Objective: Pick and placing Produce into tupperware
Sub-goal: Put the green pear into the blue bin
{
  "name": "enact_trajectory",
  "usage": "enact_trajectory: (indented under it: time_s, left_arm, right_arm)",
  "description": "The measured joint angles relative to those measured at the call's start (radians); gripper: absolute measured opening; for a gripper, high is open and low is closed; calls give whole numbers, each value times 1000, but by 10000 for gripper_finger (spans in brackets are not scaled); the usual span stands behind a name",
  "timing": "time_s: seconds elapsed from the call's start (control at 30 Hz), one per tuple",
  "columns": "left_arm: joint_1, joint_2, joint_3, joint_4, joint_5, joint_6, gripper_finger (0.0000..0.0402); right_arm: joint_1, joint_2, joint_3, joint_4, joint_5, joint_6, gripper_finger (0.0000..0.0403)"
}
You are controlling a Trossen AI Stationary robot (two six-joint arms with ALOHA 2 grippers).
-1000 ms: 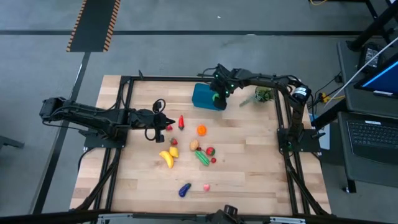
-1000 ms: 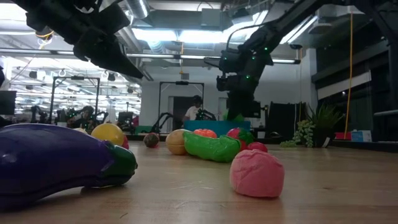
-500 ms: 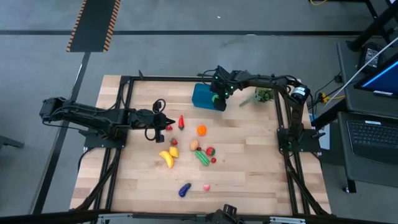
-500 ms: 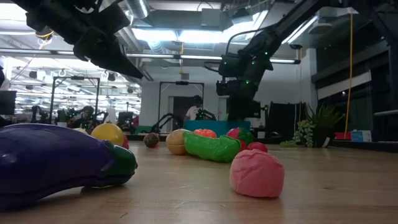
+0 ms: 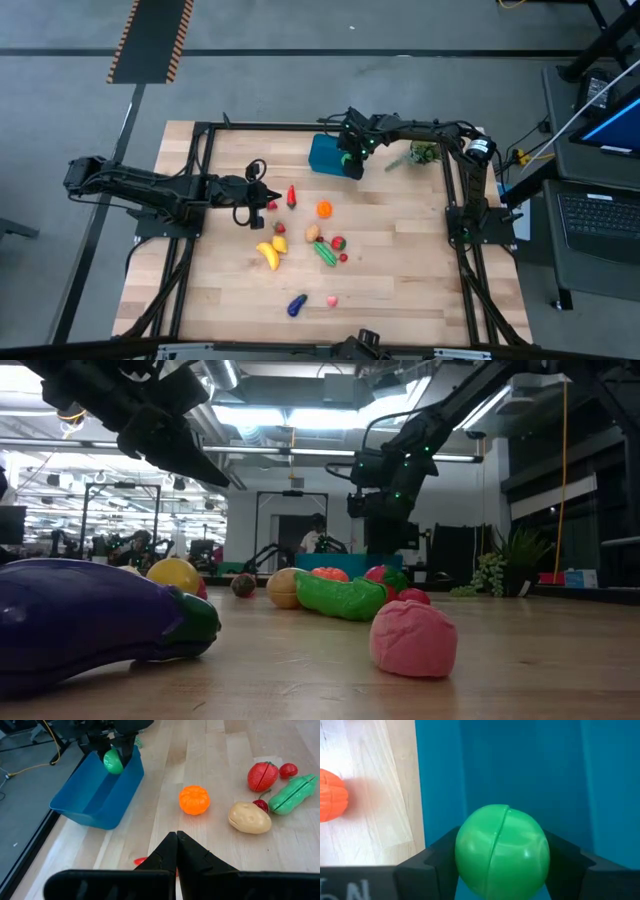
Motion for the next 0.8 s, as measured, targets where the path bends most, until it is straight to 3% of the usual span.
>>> enact_trajectory:
  time_s: [0.8]
  left_arm:
    - [0, 0, 0, -2, 0, 0, 0]
  right_arm:
    - [0, 50, 0, 28, -1, 1, 221]
